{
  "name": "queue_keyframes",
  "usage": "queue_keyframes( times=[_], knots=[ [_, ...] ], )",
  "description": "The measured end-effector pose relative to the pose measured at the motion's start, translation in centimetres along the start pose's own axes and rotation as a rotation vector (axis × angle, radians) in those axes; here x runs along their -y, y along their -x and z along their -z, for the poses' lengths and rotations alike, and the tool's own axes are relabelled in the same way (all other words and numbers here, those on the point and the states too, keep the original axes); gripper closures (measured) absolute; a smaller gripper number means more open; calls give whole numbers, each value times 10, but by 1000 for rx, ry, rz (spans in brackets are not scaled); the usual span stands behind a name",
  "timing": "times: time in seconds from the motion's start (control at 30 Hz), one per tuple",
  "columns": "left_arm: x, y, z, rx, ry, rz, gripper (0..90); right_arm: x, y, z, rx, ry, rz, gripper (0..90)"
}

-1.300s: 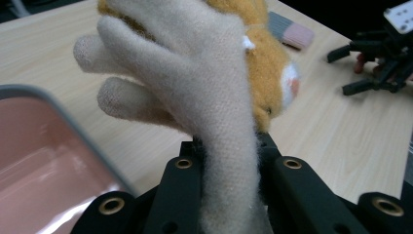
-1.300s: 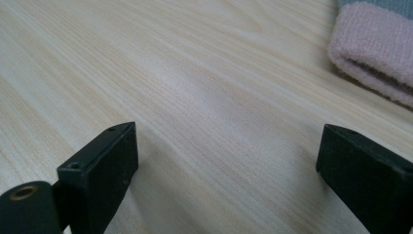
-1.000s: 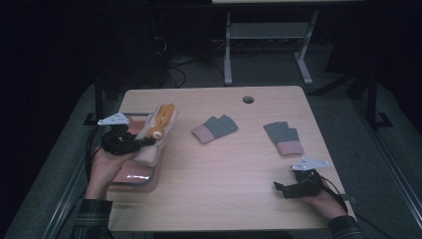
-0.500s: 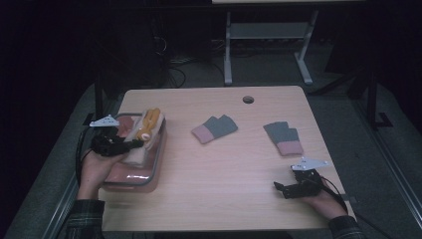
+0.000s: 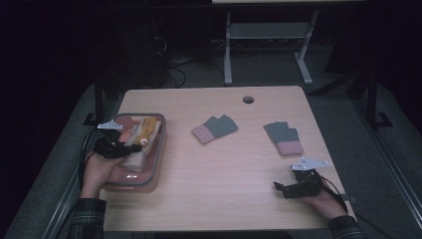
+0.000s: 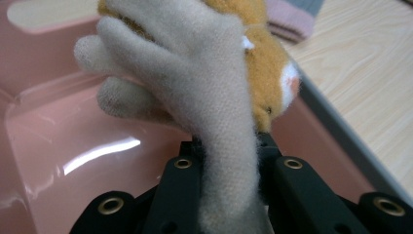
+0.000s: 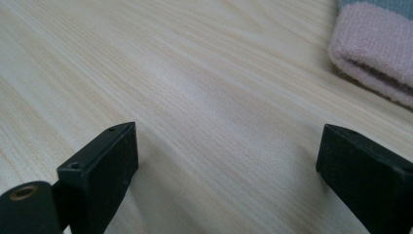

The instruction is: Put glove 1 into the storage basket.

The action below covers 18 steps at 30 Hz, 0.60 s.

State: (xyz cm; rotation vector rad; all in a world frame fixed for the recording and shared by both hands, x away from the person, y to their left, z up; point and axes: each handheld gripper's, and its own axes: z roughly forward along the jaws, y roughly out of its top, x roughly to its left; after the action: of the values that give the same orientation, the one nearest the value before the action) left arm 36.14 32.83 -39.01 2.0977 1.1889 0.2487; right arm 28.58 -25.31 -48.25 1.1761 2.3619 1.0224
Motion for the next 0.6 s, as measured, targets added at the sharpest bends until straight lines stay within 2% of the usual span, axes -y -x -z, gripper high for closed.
queue_keyframes(
  times=[0.13, 0.37, 0.6],
  knots=[
    [2, -1, -7, 1, -36, 5, 780, 0, 0, 0, -1, -1, 0, 77],
    [1, -5, -14, -9, -61, 11, 774, 0, 0, 0, -1, 0, 1, 77],
    [2, -9, -26, -30, -125, 13, 765, 0, 0, 0, -1, -1, 1, 77]
  ],
)
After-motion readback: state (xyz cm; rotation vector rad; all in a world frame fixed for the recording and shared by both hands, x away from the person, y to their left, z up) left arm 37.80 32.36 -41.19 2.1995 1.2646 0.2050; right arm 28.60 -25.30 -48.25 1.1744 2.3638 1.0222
